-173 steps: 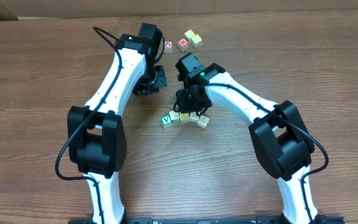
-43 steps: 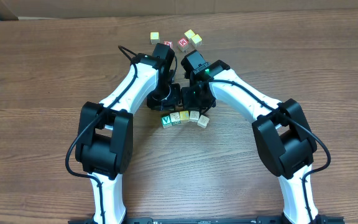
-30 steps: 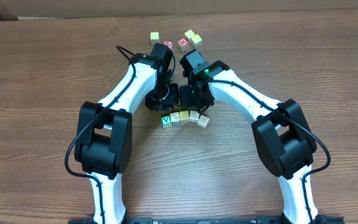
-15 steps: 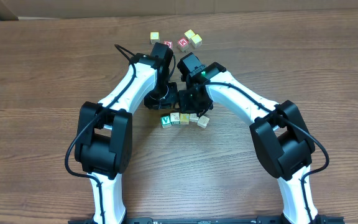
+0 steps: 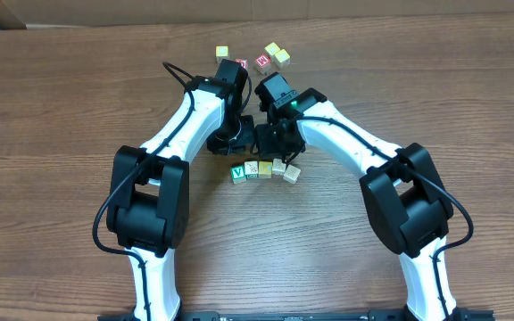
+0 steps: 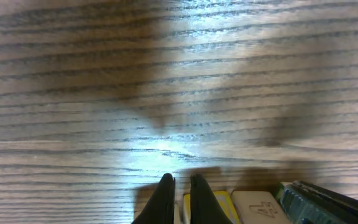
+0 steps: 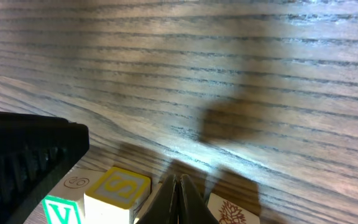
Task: Flip 5 blocks
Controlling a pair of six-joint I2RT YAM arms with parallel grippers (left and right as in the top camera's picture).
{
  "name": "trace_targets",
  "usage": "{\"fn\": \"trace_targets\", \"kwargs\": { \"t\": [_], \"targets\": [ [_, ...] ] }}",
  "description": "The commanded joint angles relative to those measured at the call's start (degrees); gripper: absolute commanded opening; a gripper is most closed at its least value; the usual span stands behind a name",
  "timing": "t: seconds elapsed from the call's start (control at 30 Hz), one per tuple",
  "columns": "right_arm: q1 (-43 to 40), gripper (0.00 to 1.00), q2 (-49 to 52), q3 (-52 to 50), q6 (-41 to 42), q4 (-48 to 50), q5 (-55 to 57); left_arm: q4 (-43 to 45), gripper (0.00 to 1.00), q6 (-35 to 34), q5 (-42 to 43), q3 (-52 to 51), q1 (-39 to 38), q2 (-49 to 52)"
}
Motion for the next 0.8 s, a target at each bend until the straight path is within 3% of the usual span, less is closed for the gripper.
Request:
{"fn": "trace_targets", "kwargs": {
  "t": [0.0,0.77],
  "targets": [
    [-1.29,0.04,-2.64,1.57,0.28,0.83,-2.08,-0.02,0.04,-0.31,2.01,-0.33,-1.68,0.52],
    [-4.04,0.04,-2.64,1.57,0.11,-7.32,-2.10,-4.04,0.04,1.68,3.30,-0.37,-2.32,0.52]
  ]
}}
